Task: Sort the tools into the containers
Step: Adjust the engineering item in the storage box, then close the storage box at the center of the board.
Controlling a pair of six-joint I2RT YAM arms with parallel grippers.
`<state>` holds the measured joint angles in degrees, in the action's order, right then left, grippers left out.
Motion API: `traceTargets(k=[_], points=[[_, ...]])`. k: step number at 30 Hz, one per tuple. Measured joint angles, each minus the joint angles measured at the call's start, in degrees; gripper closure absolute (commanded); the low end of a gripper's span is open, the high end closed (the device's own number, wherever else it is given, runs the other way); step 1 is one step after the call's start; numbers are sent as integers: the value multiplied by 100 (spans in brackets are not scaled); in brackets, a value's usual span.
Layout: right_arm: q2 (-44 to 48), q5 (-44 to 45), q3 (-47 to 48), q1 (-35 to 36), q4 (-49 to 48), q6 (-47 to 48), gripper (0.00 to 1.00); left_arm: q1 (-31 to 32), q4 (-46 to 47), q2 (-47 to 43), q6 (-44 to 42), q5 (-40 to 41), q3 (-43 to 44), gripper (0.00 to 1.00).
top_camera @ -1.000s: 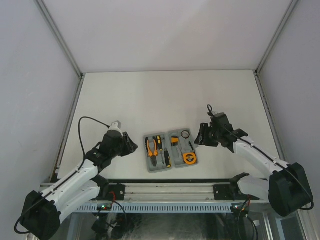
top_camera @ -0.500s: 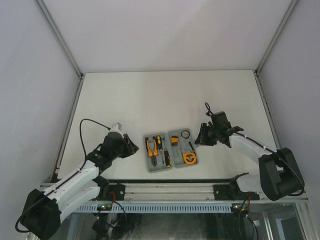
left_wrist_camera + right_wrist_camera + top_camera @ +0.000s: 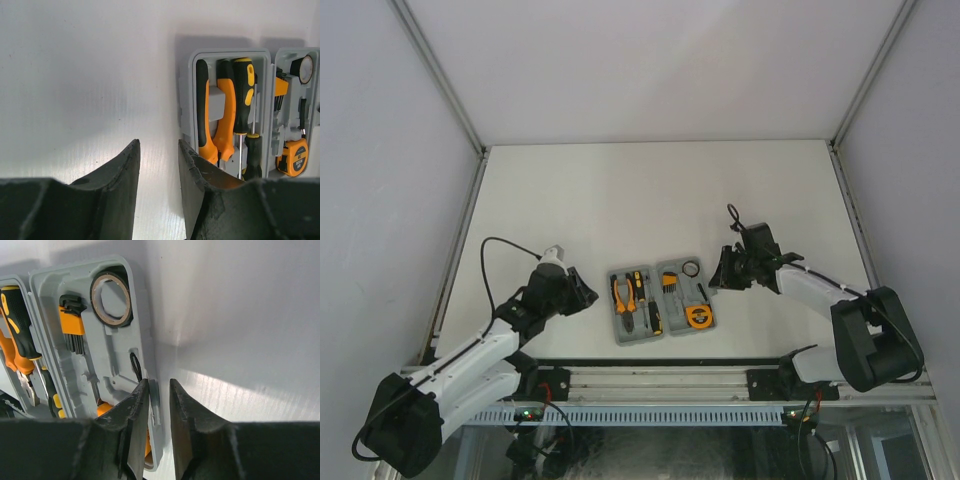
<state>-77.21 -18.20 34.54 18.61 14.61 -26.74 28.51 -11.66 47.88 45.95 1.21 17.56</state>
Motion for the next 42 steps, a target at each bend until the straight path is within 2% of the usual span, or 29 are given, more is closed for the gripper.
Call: traceTargets(k=[7,17,23,33,42], points=[[-59,-170,0,-15,-122,39,100,0,0,0,9,2,-2,58],[-42,-181,-59,-22,-208,-50,100,-11,90,96,66,-22,-70,55],[179,-74,-271,42,-308,-332,100,-339,208,308,52,-166,-68,54],[750,352,-651,407,-249,-896,100,-387,898,667,-68,-1152,-70,49],[726,332,-675,444,-334,-1075,100,-306,1469,739,-105,-1513,-326,47]])
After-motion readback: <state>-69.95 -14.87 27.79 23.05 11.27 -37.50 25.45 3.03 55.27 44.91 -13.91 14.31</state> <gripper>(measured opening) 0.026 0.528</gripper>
